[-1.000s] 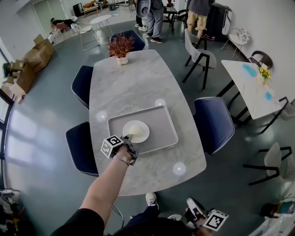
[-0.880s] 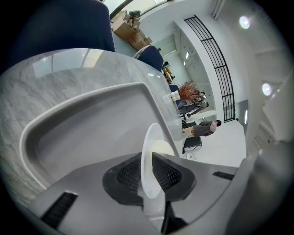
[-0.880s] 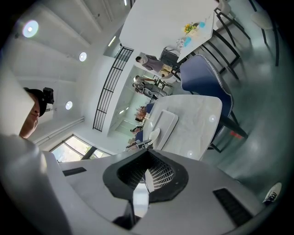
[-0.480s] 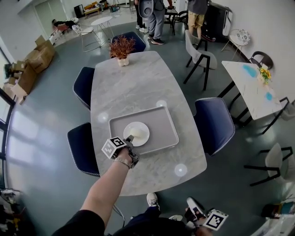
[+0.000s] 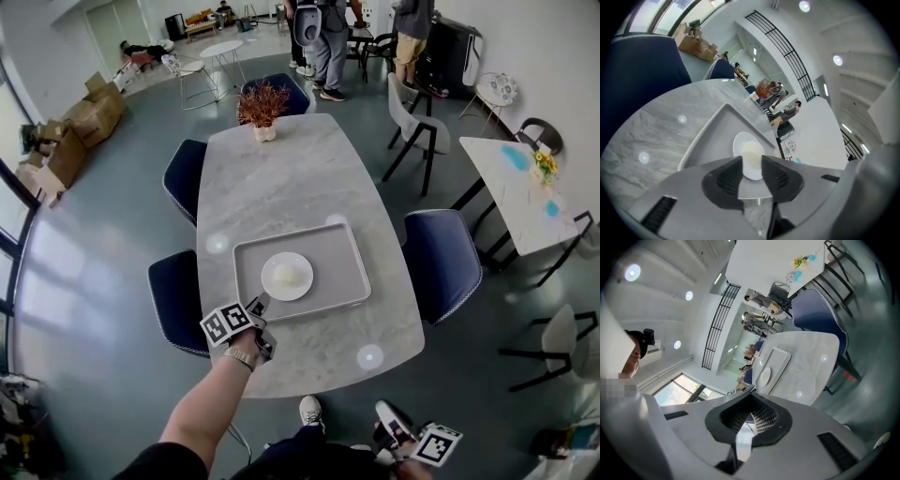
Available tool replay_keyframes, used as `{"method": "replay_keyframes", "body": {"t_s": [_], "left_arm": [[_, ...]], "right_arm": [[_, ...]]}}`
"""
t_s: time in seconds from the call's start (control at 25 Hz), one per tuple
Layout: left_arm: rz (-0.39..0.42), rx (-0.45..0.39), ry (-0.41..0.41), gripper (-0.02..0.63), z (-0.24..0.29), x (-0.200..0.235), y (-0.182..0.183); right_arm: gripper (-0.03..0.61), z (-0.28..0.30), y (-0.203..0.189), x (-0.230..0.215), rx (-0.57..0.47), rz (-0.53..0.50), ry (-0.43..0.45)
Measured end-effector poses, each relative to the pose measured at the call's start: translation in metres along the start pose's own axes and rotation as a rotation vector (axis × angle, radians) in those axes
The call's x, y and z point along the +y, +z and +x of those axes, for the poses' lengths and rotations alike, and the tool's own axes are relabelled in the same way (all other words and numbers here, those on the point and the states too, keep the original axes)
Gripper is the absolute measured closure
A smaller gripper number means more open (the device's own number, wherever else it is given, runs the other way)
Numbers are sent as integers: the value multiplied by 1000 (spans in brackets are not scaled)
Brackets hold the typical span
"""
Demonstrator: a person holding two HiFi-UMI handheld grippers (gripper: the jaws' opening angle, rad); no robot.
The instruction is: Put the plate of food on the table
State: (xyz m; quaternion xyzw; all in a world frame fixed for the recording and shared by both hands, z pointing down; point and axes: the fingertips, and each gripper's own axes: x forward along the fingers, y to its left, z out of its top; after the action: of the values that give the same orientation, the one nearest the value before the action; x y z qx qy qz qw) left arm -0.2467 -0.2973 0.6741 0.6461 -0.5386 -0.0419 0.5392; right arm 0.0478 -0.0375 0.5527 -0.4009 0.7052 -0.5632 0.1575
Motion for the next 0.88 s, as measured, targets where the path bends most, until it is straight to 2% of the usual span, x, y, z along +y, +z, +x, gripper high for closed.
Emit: {"method": "replay_keyframes", "body": {"t_s": [0.04,0.08,0.32,0.44,0.6,0.72,0.88], "left_arm": [[29,-3,-36,545,-7,-7,0],[57,0,-80,606,-14,-16,-2],[192,67,-401,606,-80,-92,-42],[304,157,-503,606,-115,-124,-86],[430,283,-587,606,-161,-148,-155],[446,328,-619,606,-189,-156,-200],[444,327,-629,606,-210,-168,-253]], "right_arm": [[569,3,-1,0,9,-4,12],[569,5,-2,0,18,-7,24],[569,13,-15,20,117,-67,95],[569,15,-24,36,189,-86,146],[569,9,-29,43,247,-127,190],[568,-5,-28,42,289,-163,211],[569,-31,-25,36,331,-202,241]]}}
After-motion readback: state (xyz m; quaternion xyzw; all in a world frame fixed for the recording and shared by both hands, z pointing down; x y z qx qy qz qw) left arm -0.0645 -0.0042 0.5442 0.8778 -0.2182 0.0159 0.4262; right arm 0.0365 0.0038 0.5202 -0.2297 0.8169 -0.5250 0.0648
